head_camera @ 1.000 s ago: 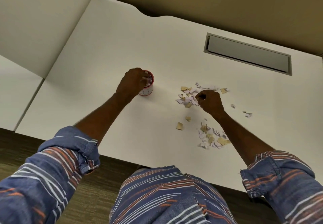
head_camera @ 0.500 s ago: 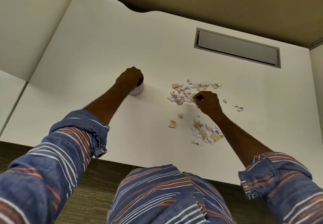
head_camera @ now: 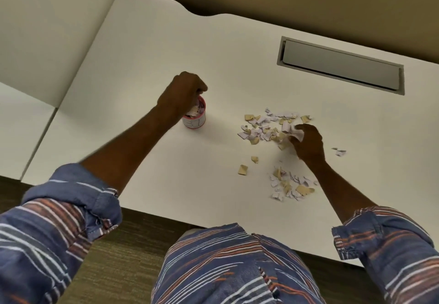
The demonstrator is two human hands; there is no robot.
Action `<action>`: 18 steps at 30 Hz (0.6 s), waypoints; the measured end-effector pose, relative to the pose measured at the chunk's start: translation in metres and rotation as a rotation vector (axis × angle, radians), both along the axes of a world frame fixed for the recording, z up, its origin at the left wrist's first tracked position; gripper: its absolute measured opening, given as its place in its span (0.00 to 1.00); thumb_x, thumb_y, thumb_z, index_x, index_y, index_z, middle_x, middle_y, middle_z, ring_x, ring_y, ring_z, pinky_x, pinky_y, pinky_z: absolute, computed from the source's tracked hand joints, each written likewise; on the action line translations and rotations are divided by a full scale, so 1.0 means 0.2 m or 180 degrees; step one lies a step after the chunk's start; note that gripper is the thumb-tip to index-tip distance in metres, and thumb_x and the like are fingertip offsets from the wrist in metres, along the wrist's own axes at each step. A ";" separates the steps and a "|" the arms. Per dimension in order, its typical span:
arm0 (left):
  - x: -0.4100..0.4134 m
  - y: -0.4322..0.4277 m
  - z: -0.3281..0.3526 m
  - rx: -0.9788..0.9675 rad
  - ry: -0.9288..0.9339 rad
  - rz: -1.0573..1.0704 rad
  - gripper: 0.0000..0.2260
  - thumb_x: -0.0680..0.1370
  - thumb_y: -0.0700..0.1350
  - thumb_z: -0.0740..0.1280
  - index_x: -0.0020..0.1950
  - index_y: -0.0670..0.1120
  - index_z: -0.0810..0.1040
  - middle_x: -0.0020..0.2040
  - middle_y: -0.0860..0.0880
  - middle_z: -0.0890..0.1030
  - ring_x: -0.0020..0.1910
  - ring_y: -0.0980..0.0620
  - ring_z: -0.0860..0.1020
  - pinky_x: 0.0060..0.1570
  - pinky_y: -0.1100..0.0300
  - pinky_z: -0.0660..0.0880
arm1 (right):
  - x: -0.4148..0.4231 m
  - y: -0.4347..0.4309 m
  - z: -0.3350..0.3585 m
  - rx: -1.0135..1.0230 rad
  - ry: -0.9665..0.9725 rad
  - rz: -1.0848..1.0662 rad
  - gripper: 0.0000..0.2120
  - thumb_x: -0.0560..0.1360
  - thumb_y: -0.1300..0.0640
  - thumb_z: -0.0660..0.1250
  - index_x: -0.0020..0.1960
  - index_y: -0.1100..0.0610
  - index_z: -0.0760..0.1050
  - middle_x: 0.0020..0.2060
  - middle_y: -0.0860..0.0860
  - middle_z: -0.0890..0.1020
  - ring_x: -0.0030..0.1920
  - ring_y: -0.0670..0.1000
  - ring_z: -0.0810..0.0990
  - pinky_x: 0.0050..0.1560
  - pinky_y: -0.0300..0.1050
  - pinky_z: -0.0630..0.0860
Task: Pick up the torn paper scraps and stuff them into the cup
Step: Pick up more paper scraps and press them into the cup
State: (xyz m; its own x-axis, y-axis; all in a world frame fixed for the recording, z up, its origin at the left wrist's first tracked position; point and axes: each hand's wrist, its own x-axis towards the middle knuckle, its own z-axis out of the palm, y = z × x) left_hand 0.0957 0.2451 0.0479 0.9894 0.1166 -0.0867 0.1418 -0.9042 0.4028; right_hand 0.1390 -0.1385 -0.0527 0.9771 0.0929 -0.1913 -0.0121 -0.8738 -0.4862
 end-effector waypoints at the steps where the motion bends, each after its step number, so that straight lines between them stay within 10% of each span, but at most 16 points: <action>1: -0.02 -0.05 0.01 -0.0231 -0.0237 0.0069 0.12 0.76 0.35 0.67 0.57 0.43 0.84 0.55 0.44 0.84 0.56 0.46 0.82 0.58 0.57 0.76 | 0.02 -0.03 -0.01 -0.0040 0.0105 -0.0097 0.30 0.74 0.55 0.74 0.72 0.63 0.69 0.68 0.62 0.73 0.70 0.62 0.71 0.71 0.52 0.66; 6: -0.08 -0.44 -0.11 -0.1018 -0.0188 0.0103 0.14 0.78 0.42 0.66 0.63 0.46 0.81 0.57 0.46 0.84 0.55 0.48 0.81 0.60 0.57 0.75 | 0.12 -0.13 -0.08 -0.0158 0.0533 -0.0401 0.48 0.74 0.47 0.73 0.81 0.60 0.47 0.78 0.64 0.53 0.79 0.64 0.54 0.77 0.59 0.56; 18: -0.02 -0.97 -0.52 -0.0047 0.1145 -0.0365 0.40 0.77 0.46 0.69 0.80 0.55 0.47 0.81 0.43 0.41 0.79 0.37 0.48 0.67 0.38 0.69 | 0.24 0.08 -0.08 -0.0630 0.0760 0.1718 0.42 0.76 0.44 0.69 0.81 0.54 0.52 0.80 0.60 0.49 0.80 0.61 0.49 0.80 0.56 0.51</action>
State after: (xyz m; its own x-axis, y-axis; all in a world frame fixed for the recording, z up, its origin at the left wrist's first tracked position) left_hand 0.0927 0.0503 -0.0563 0.9019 0.0029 -0.4320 0.1747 -0.9170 0.3586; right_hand 0.1866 -0.1219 -0.0684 0.7304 0.5023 -0.4628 0.3680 -0.8603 -0.3528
